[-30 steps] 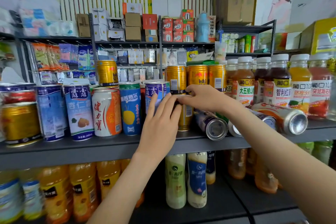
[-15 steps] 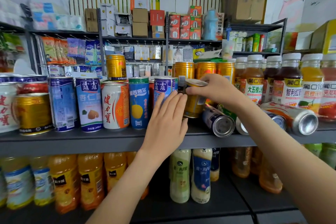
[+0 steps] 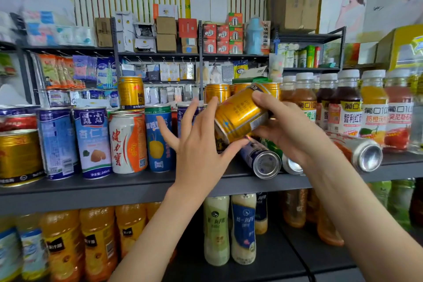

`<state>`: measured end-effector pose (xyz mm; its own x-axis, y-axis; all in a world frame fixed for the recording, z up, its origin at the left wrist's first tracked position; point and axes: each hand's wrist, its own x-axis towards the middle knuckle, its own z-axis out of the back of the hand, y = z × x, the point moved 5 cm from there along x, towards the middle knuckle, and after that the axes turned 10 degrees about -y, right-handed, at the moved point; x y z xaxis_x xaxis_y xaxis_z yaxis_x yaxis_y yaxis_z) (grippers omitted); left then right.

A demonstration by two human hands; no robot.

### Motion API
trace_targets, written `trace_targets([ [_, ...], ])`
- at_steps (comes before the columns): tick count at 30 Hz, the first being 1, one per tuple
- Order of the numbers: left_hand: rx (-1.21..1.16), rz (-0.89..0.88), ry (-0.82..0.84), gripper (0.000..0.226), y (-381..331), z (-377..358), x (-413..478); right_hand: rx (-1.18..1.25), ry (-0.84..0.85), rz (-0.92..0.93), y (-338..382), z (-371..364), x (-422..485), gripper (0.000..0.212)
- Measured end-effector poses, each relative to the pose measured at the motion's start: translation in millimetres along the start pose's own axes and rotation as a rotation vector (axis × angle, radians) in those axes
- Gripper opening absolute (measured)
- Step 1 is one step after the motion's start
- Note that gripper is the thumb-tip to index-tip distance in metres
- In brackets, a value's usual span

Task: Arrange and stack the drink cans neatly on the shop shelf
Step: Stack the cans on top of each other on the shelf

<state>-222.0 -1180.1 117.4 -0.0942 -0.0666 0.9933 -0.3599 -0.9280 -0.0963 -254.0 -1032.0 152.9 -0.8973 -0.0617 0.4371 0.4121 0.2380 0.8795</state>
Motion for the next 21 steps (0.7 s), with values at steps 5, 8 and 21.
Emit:
trace_targets([
  [5, -0.208, 0.051, 0.033, 0.070, 5, 17, 17, -0.012, 0.154, -0.050, -10, 0, 1, 0.035],
  [8, -0.208, 0.034, 0.126, 0.066, 7, 32, 36, -0.187, 0.259, -0.096, -15, 6, 10, 0.053],
  [21, -0.140, -0.139, 0.639, 0.062, 9, 21, 70, -1.539, 0.379, 0.137, -36, -3, 63, 0.048],
])
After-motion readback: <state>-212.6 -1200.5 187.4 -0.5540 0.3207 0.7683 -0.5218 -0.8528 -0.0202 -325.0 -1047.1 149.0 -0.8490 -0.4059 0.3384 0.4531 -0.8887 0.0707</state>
